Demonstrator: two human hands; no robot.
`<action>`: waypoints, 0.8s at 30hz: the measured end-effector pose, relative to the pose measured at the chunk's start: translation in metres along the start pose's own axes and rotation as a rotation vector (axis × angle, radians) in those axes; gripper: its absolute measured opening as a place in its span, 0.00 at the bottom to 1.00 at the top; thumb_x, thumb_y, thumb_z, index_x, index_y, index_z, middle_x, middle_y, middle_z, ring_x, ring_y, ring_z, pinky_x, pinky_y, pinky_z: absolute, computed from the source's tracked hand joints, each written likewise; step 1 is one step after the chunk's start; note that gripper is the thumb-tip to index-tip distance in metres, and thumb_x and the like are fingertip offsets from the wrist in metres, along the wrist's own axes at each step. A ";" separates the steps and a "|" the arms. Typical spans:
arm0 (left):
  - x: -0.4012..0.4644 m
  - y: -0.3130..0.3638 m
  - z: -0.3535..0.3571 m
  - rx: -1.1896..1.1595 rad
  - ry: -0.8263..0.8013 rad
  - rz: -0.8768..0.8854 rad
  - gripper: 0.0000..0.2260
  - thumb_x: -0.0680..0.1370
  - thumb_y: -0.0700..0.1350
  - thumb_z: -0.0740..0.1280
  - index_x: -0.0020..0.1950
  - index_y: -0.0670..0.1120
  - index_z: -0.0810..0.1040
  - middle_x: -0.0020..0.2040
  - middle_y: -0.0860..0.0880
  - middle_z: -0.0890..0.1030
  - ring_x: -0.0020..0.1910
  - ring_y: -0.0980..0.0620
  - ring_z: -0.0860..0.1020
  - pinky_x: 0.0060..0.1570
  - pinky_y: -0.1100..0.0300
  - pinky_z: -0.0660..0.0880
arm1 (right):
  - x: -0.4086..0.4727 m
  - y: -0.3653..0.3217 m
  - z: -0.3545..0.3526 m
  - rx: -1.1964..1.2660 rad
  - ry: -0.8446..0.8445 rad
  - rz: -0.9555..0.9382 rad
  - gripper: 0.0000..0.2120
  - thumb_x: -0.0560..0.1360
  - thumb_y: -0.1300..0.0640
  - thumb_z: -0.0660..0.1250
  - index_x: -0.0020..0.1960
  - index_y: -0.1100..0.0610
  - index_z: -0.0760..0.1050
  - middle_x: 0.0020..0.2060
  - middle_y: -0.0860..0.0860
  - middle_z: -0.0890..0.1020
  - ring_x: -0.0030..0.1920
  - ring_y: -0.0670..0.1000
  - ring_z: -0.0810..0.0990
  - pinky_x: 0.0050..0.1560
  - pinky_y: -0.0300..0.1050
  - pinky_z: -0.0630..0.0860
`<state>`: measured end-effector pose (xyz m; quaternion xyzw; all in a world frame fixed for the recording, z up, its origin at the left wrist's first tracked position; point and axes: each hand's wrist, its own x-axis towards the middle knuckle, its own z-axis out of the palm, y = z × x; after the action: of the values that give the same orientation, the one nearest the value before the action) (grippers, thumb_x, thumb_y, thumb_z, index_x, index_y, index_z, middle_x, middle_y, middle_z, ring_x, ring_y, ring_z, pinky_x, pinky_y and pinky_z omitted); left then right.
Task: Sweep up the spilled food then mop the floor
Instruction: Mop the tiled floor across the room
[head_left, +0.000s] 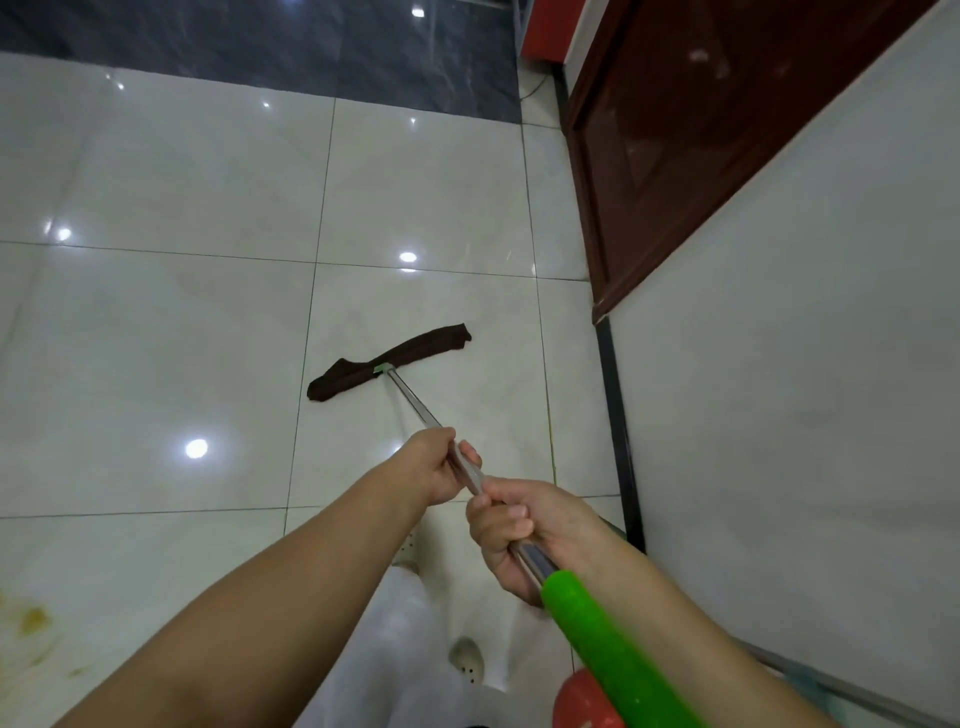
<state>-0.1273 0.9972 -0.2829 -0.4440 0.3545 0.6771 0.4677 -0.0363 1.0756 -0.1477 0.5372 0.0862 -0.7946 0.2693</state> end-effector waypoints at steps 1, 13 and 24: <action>0.003 0.015 0.005 0.001 -0.001 0.007 0.03 0.83 0.41 0.54 0.54 0.42 0.63 0.35 0.46 0.65 0.27 0.53 0.64 0.19 0.68 0.69 | 0.005 -0.008 0.012 -0.002 -0.002 -0.001 0.10 0.80 0.62 0.58 0.41 0.56 0.71 0.20 0.54 0.69 0.13 0.44 0.63 0.12 0.30 0.62; 0.048 0.168 0.046 0.120 0.052 0.036 0.04 0.83 0.42 0.55 0.56 0.42 0.63 0.31 0.47 0.65 0.24 0.54 0.65 0.19 0.70 0.67 | 0.076 -0.092 0.126 -0.025 -0.034 -0.015 0.08 0.81 0.60 0.58 0.43 0.60 0.68 0.27 0.53 0.71 0.14 0.43 0.65 0.13 0.30 0.63; 0.083 0.259 0.046 0.082 0.074 0.112 0.09 0.82 0.40 0.53 0.42 0.41 0.64 0.31 0.47 0.66 0.14 0.54 0.66 0.18 0.70 0.66 | 0.142 -0.130 0.192 -0.190 -0.067 -0.094 0.15 0.81 0.65 0.53 0.49 0.47 0.72 0.32 0.51 0.67 0.15 0.41 0.63 0.13 0.29 0.61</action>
<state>-0.3990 0.9846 -0.3267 -0.4286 0.4233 0.6701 0.4336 -0.2988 1.0551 -0.2170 0.4777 0.1772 -0.8122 0.2841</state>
